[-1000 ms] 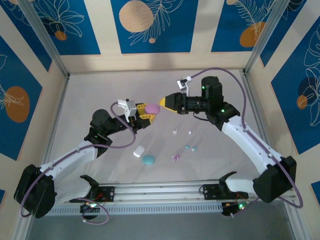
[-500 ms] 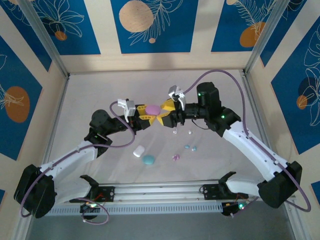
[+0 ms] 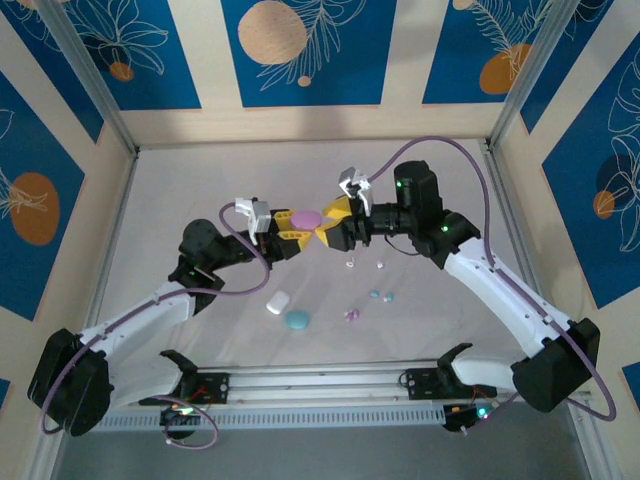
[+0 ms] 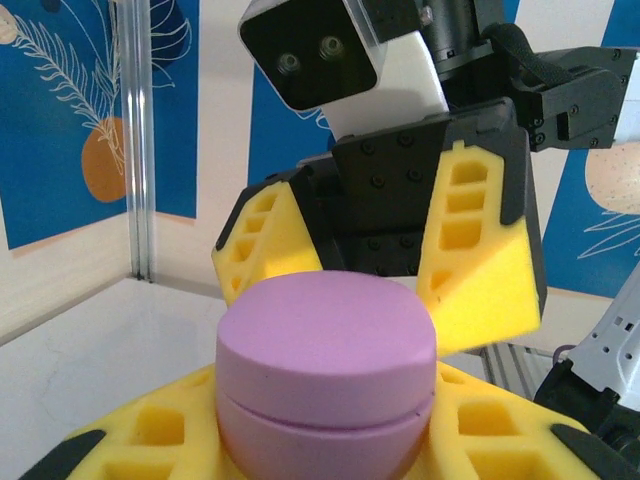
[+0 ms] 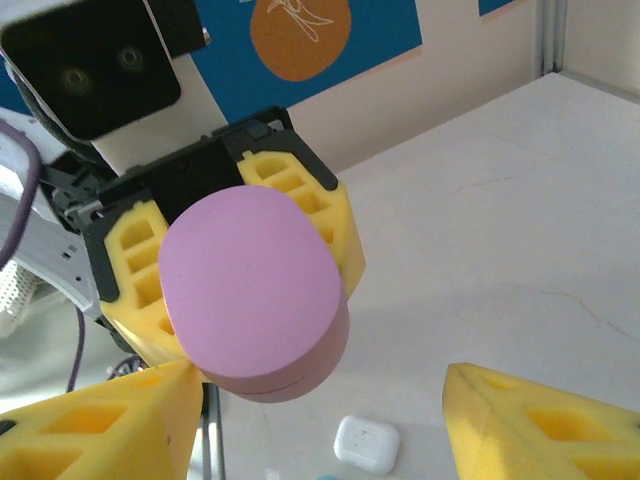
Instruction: Insert wireless bluetooth earbuds into charging case
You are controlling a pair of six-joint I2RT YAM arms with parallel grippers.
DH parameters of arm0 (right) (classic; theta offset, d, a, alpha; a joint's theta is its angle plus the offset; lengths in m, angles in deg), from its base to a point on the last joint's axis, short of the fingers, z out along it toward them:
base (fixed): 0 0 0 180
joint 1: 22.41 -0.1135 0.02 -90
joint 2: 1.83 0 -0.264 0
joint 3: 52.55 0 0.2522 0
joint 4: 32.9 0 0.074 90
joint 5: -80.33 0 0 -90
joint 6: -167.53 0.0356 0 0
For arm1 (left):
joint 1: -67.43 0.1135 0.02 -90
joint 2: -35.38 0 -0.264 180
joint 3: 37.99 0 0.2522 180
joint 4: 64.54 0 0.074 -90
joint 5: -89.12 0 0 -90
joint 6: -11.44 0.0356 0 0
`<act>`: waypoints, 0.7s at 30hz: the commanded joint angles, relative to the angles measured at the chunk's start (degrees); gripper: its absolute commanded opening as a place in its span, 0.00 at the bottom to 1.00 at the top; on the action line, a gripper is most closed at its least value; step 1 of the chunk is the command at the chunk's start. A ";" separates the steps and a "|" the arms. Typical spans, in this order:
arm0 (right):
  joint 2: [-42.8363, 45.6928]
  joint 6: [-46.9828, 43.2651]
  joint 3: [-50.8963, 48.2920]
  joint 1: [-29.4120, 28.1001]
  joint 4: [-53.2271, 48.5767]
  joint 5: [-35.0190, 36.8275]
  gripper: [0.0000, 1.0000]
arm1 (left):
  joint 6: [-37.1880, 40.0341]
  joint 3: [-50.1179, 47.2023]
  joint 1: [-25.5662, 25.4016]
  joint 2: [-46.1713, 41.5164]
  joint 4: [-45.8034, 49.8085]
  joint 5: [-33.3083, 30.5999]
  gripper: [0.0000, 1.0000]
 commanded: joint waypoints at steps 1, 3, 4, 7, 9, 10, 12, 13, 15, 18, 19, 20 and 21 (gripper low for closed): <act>-0.43 4.04 2.24 1.42 2.06 -2.61 0.64 | 0.57 0.79 -0.75 -0.66 -1.94 2.33 0.34; -0.94 3.79 2.73 1.28 0.90 -0.51 0.64 | 0.52 1.05 -0.73 -0.57 -1.94 2.56 0.34; -1.21 3.85 2.98 1.17 0.25 0.92 0.63 | 0.50 1.22 -0.77 -0.49 -1.94 2.65 0.34; -2.41 4.21 4.42 0.91 -1.41 2.73 0.63 | 0.42 1.43 -0.89 -0.31 -1.89 3.17 0.34; -2.87 6.11 5.12 0.90 -0.94 3.89 0.63 | 0.40 1.47 -1.02 -0.09 -1.84 3.66 0.34; -3.11 7.19 5.46 0.94 -0.67 4.67 0.63 | 0.42 1.44 -1.02 -0.08 -1.67 3.72 0.34; -3.34 8.88 6.18 1.08 -0.29 4.77 0.63 | 0.50 1.13 -1.04 -0.12 -1.52 3.32 0.34; -3.35 9.48 6.39 1.13 -0.18 4.56 0.63 | 0.59 0.89 -1.09 -0.20 -1.48 2.91 0.34; -3.02 11.25 6.86 1.17 0.09 3.80 0.63 | 1.09 0.34 -1.03 -0.52 -1.25 1.42 0.34; -1.52 14.40 7.42 1.58 -0.61 3.30 0.65 | 1.86 -0.40 -1.08 -1.18 -0.77 -0.41 0.34; -0.75 15.42 7.52 1.83 -1.06 3.69 0.66 | 1.93 -0.75 -1.08 -1.41 -0.72 -1.05 0.34; 0.29 16.66 7.48 2.28 -1.50 4.22 0.66 | 2.15 -1.05 -1.07 -1.55 -0.71 -1.72 0.34; 1.38 17.53 7.17 2.81 -1.66 4.53 0.66 | 2.33 -1.40 -1.04 -1.77 -0.79 -2.19 0.34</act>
